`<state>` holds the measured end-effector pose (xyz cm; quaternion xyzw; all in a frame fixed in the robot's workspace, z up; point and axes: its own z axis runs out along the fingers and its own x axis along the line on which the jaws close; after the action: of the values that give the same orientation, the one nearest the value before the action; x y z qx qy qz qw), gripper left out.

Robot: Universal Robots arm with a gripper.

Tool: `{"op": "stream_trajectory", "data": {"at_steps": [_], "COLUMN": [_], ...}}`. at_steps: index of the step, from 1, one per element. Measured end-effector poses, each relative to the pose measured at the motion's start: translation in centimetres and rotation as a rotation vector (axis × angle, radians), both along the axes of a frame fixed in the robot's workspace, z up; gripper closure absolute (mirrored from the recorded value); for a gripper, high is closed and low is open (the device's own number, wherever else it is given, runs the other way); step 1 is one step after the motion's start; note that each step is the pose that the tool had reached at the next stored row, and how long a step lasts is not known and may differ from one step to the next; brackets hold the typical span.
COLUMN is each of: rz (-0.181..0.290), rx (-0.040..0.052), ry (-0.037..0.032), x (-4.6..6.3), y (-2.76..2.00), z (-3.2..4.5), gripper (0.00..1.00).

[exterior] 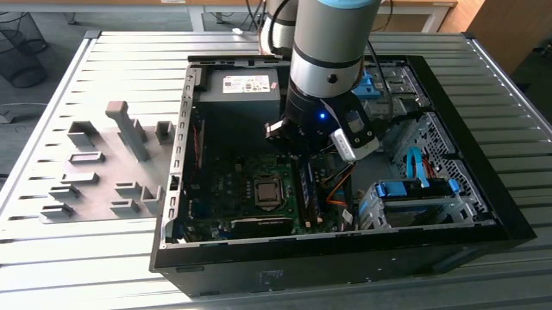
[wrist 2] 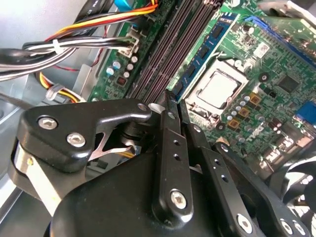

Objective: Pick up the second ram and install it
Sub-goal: 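Insert the second ram into the second slot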

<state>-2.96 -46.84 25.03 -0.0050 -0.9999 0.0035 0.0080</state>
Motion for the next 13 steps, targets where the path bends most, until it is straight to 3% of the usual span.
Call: {"op": "stream_trajectory", "data": {"at_steps": [6,13], "rz": [0.0,0.0], "rx": [0.0006,0.0009], "ry": [0.0002,0.0002], "x": [0.03,0.15], "y": [-0.09,-0.11], "z": [-0.94,-1.15], "gripper": [0.86,0.86]}}
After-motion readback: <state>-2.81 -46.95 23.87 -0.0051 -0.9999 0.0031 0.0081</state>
